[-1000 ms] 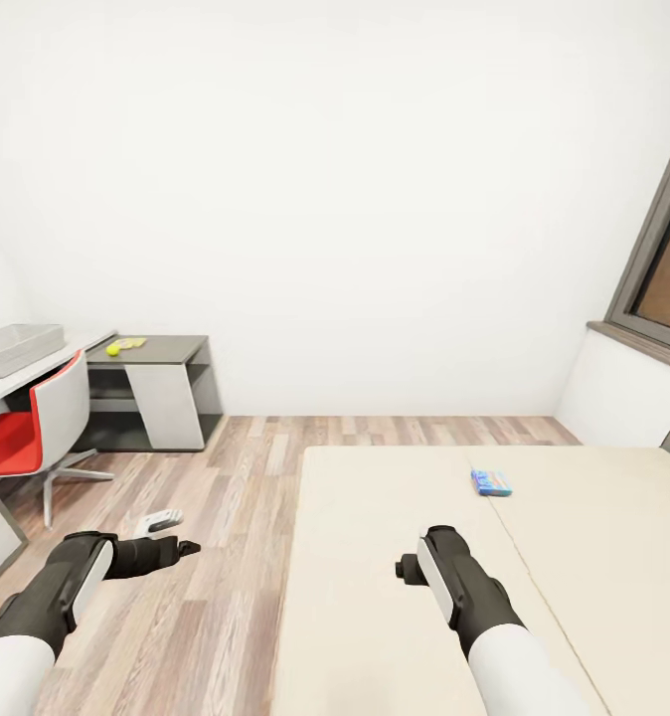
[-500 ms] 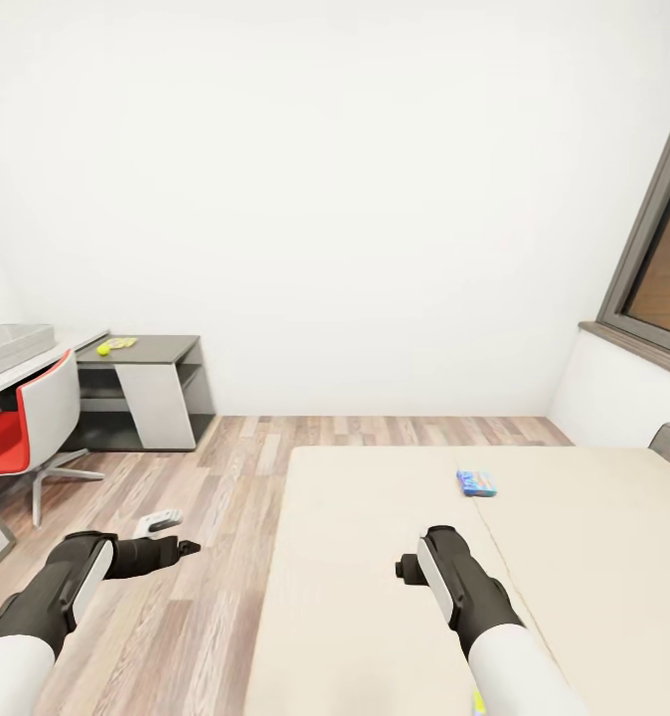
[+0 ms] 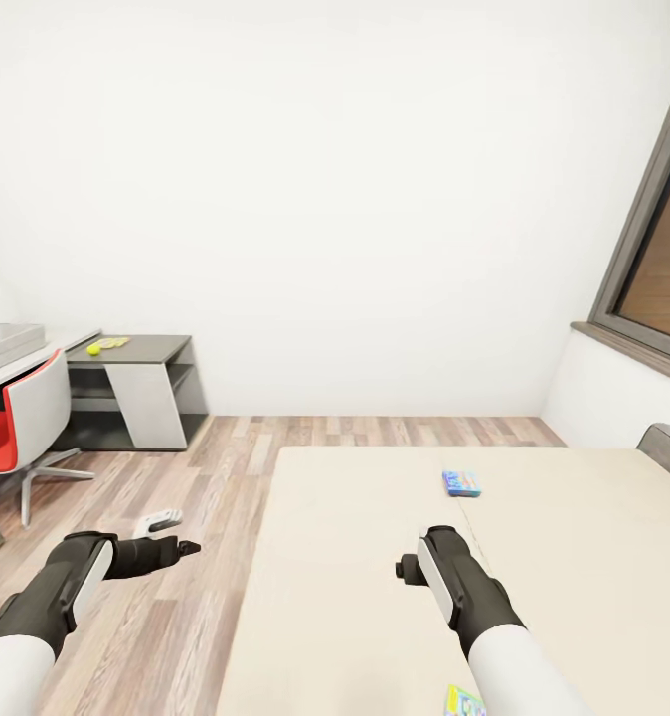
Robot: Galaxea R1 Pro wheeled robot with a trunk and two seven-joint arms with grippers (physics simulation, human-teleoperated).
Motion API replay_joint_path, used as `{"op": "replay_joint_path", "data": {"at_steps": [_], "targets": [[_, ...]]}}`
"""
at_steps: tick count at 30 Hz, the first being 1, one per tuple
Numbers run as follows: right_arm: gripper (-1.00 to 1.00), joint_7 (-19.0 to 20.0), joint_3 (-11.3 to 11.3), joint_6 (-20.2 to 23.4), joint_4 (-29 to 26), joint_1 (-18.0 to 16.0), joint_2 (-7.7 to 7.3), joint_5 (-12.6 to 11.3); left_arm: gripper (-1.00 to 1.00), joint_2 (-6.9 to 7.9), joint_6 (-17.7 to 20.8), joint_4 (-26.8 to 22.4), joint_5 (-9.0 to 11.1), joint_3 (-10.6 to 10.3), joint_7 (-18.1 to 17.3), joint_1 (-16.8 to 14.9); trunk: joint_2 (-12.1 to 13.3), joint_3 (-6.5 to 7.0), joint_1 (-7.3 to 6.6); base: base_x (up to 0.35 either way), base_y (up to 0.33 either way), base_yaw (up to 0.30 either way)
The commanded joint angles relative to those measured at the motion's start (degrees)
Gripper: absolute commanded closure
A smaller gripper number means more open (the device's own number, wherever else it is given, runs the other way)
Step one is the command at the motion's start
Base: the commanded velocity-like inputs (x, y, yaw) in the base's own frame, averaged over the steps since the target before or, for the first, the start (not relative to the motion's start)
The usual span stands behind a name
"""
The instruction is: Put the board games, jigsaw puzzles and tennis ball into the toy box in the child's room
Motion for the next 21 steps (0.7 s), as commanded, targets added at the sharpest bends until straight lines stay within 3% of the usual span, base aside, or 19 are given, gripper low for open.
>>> {"op": "replay_joint_path", "data": {"at_steps": [1,21], "targets": [[-1.00,-0.2,-0.2,0.2,-0.1,0.0,0.06,-0.2,-1.00,0.00,0.5,0.0,0.6,0.1,0.1,0.0,-0.1,-0.13,0.04,0.000,-0.186,0.000],[-1.00,-0.2,-0.2,0.2,-0.1,-0.1,0.05,-0.2,-1.00,-0.01,0.5,0.0,0.6,0.1,0.1,0.0,-0.1,-0.13,0.04,0.000,-0.186,0.000]]}}
